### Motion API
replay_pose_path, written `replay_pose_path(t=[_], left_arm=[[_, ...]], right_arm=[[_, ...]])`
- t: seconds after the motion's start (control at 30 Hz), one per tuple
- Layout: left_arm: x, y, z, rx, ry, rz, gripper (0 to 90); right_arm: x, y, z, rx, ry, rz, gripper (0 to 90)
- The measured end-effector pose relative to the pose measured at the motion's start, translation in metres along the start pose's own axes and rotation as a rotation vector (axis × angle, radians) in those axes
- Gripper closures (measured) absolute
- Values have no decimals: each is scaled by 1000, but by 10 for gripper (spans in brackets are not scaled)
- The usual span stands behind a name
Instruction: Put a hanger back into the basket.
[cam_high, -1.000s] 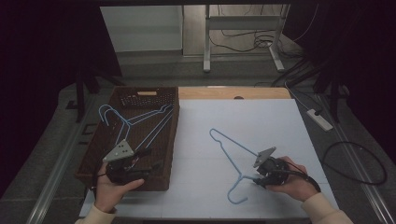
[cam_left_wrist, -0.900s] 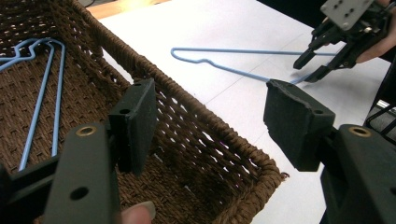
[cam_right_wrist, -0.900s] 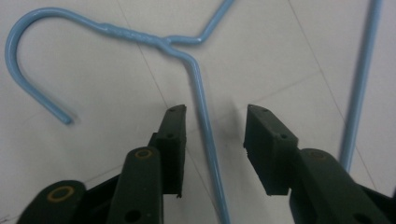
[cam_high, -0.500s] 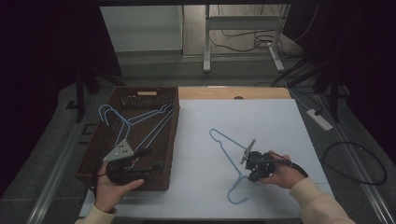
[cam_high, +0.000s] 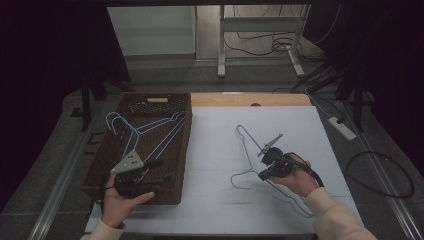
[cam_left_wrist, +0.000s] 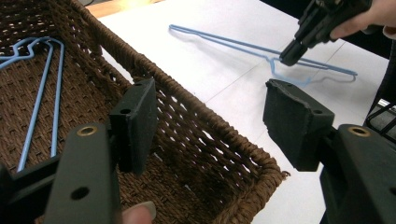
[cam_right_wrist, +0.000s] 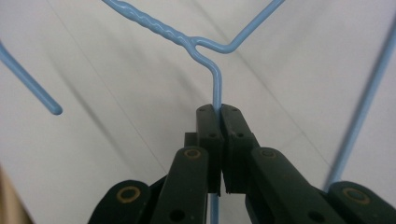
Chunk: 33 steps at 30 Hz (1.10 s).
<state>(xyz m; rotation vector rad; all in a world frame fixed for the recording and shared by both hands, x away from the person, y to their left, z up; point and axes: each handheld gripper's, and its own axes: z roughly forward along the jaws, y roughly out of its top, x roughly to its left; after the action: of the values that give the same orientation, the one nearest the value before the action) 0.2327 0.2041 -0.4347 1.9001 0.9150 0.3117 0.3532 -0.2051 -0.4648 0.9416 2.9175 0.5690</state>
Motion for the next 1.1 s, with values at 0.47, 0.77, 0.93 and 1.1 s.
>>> replay_pose_path(t=[0.47, 0.77, 0.93, 1.1], left_arm=[[-6, 1, 3, 6, -14, 5, 366], [-15, 3, 9, 13, -36, 19, 367], [-23, 5, 16, 21, -56, 29, 367], [-27, 8, 22, 29, -69, 32, 366]], right_arm=[[-8, 2, -17, -260, 126, 240, 879], [-9, 0, -28, -379, 139, 314, 879], [-7, 2, -33, -433, 146, 335, 879], [-2, 4, -35, -468, 165, 348, 879]])
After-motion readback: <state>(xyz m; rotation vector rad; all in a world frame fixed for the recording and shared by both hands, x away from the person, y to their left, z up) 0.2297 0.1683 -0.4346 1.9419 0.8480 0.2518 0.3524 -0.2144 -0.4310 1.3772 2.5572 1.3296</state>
